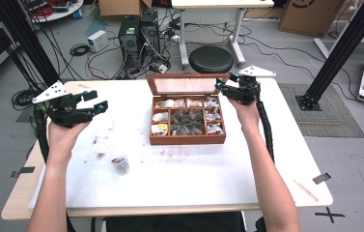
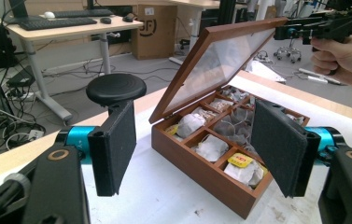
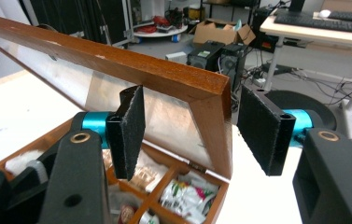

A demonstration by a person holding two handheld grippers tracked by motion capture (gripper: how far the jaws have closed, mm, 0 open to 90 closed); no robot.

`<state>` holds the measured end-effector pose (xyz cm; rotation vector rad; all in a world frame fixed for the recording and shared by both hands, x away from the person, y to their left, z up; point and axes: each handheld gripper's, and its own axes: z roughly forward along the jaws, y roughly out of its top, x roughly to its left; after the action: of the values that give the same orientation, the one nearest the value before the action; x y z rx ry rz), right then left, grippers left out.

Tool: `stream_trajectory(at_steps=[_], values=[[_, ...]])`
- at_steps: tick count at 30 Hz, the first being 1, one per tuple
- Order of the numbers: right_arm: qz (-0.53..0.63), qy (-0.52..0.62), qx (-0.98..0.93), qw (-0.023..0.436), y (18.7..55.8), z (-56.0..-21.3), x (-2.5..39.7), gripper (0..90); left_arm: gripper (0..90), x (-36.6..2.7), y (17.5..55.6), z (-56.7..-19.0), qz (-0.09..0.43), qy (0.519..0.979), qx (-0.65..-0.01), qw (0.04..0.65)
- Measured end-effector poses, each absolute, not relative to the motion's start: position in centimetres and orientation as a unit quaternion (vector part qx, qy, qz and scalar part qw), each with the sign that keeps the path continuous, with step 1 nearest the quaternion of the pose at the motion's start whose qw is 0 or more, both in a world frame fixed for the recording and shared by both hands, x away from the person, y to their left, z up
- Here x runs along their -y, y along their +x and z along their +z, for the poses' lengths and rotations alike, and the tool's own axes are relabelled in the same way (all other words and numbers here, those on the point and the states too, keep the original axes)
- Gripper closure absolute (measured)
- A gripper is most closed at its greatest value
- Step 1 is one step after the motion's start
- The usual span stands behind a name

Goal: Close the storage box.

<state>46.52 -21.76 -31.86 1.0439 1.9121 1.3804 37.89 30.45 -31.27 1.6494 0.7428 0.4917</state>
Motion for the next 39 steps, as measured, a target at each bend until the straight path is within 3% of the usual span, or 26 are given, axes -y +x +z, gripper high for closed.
stream_trajectory(at_steps=[39], values=[[0.466, 0.437, -0.719, 0.273, 40.9, -35.8, 21.3, 39.5, 31.6, -30.5, 33.4, -32.0, 0.206, 0.7, -0.332, 0.598]])
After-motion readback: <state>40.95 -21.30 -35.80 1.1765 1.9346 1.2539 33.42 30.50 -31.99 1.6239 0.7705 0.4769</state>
